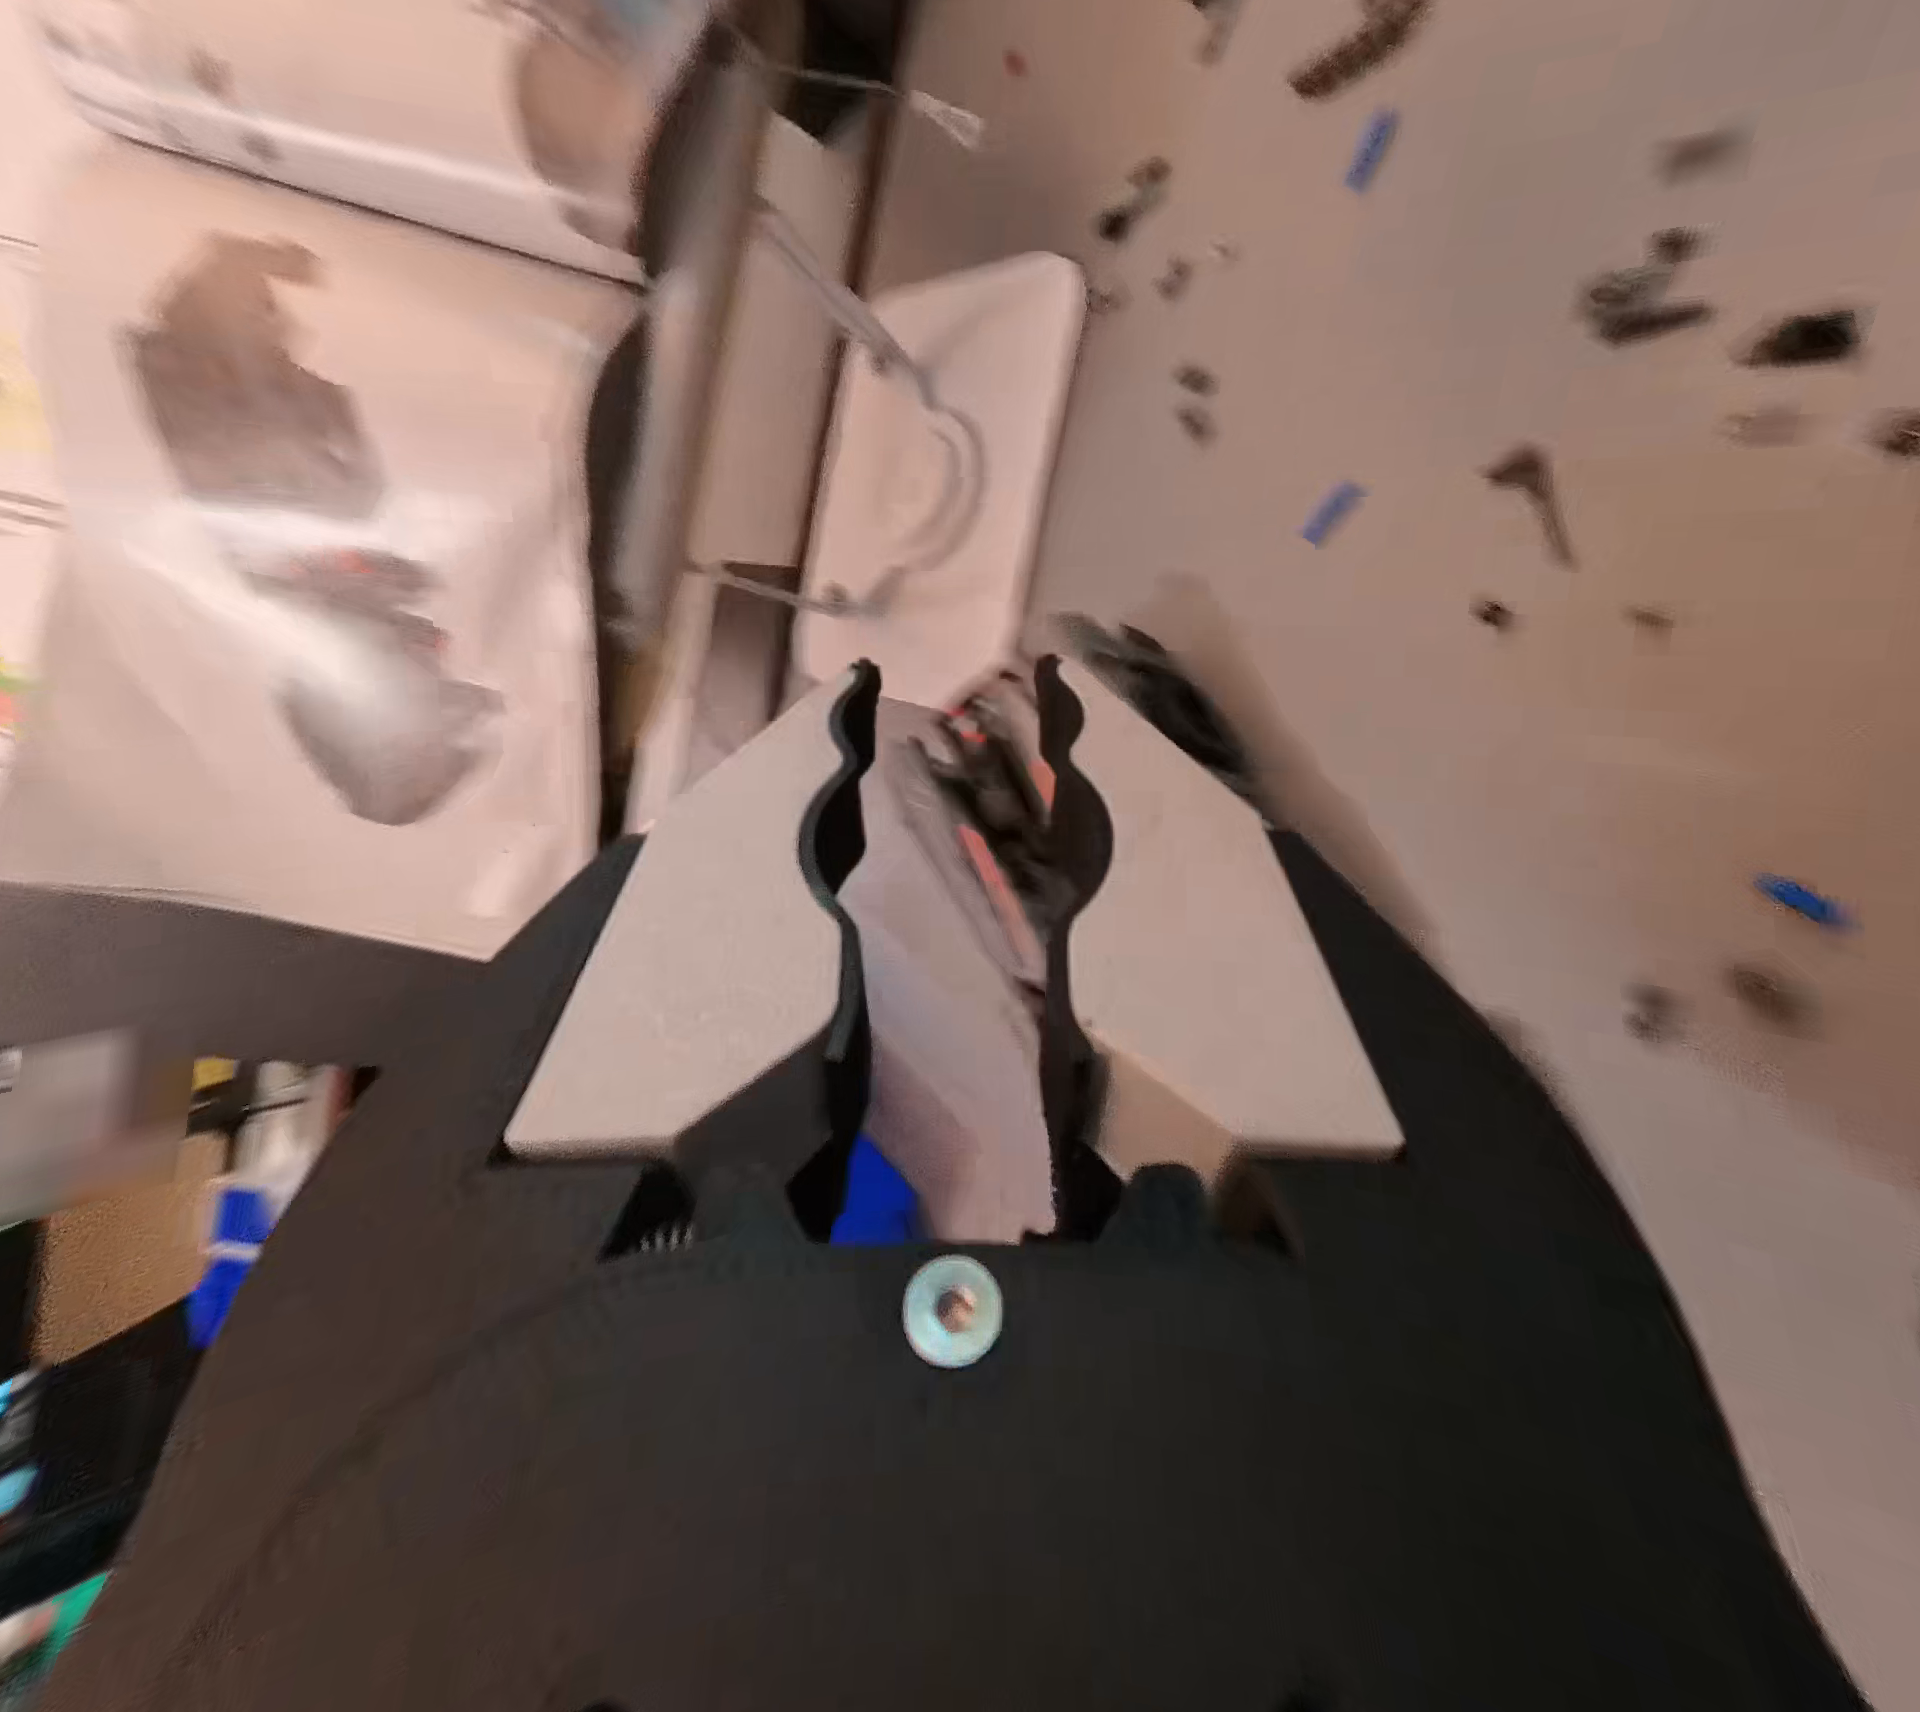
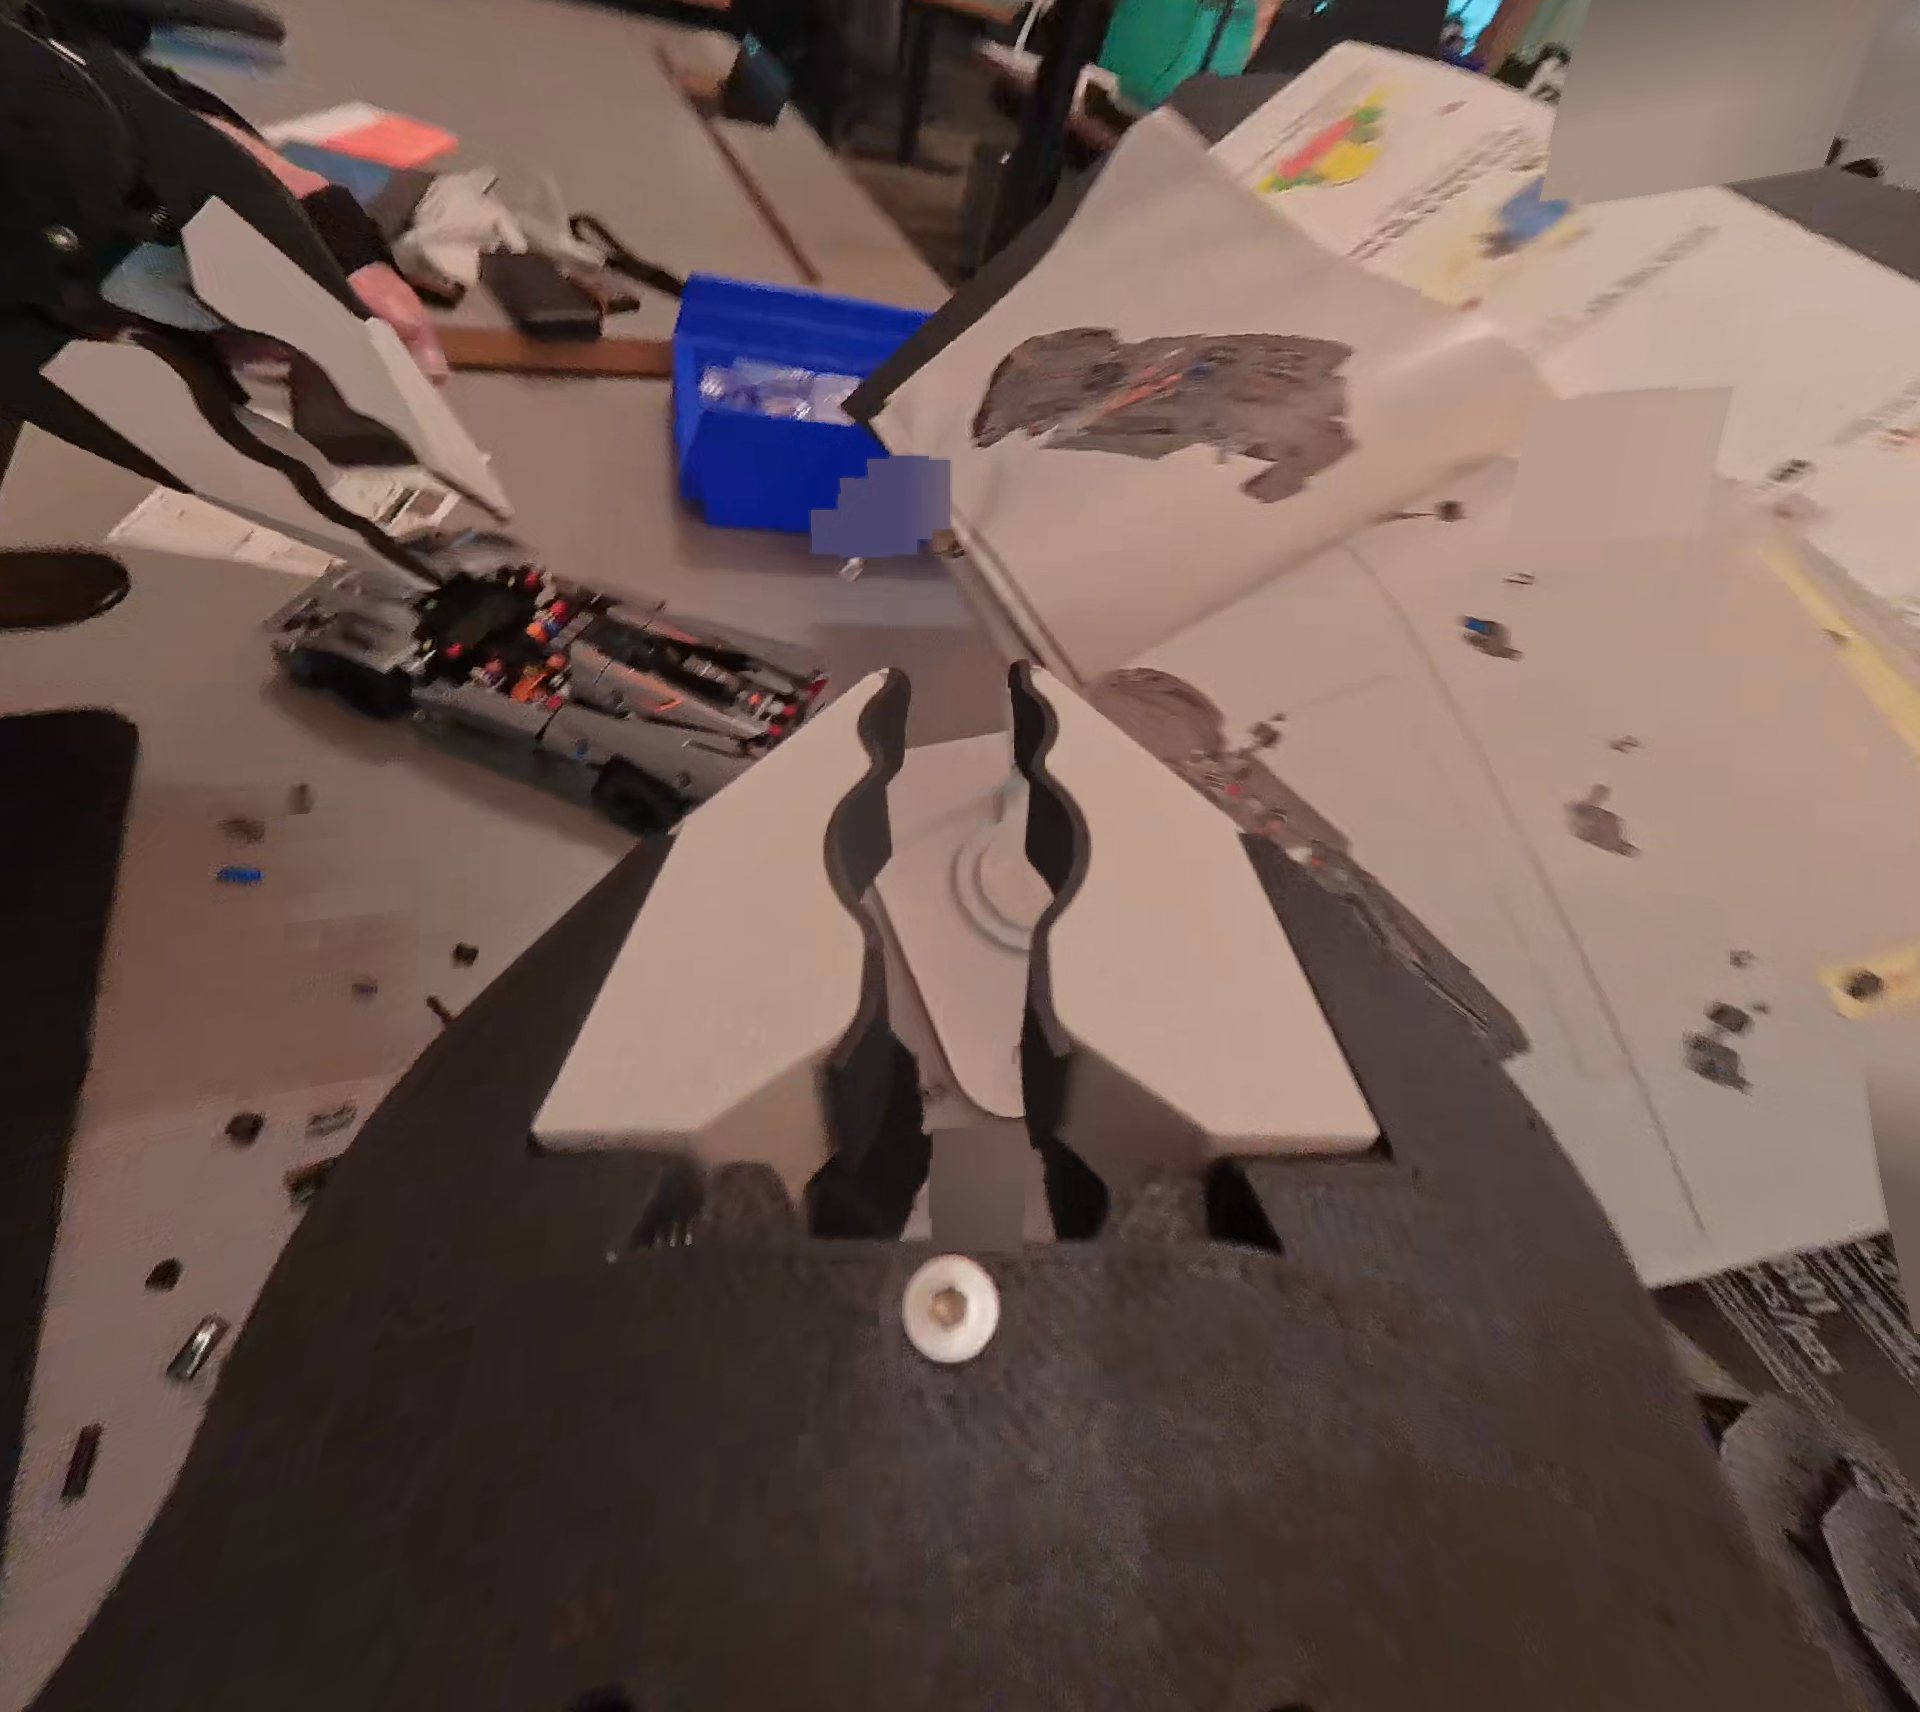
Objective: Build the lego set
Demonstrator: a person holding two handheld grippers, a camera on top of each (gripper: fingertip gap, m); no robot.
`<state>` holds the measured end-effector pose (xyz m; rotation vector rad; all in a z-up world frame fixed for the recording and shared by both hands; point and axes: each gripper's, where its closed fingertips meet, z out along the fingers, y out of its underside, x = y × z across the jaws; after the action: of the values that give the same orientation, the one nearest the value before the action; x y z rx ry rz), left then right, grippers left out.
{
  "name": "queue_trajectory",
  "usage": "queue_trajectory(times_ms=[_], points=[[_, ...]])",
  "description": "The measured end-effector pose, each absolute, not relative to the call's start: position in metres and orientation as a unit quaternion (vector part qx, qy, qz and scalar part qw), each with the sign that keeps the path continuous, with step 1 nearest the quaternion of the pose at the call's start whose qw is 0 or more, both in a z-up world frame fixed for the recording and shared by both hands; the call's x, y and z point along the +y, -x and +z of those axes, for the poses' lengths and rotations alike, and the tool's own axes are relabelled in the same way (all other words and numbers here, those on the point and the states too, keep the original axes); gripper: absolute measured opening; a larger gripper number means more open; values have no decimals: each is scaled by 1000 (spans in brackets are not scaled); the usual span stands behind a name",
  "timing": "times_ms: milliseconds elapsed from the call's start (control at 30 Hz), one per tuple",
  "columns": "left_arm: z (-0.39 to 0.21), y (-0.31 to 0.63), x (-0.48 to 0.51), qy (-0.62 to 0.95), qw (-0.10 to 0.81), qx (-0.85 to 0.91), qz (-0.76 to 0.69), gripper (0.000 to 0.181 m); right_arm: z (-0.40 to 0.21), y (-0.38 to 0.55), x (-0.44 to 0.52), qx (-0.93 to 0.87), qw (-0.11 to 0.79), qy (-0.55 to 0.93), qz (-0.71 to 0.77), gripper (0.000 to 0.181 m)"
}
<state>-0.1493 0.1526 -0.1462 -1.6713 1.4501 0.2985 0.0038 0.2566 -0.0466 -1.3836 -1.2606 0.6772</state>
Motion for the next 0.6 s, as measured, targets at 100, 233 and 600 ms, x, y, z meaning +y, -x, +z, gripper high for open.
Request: queue_trajectory(times_ms=[100, 233, 600], points=[[-192, 170, 104, 696, 360, 609, 123, 21, -66, 17, 238, -575, 514, 582, 257, 19], [-239, 175, 52, 731, 301, 610, 59, 22, -111, 22, 233, -613, 463, 605, 208, 18], [-334, 178, 12, 796, 205, 568, -40, 40, -189, -16, 220, -593, 417, 651, 224, 18]])
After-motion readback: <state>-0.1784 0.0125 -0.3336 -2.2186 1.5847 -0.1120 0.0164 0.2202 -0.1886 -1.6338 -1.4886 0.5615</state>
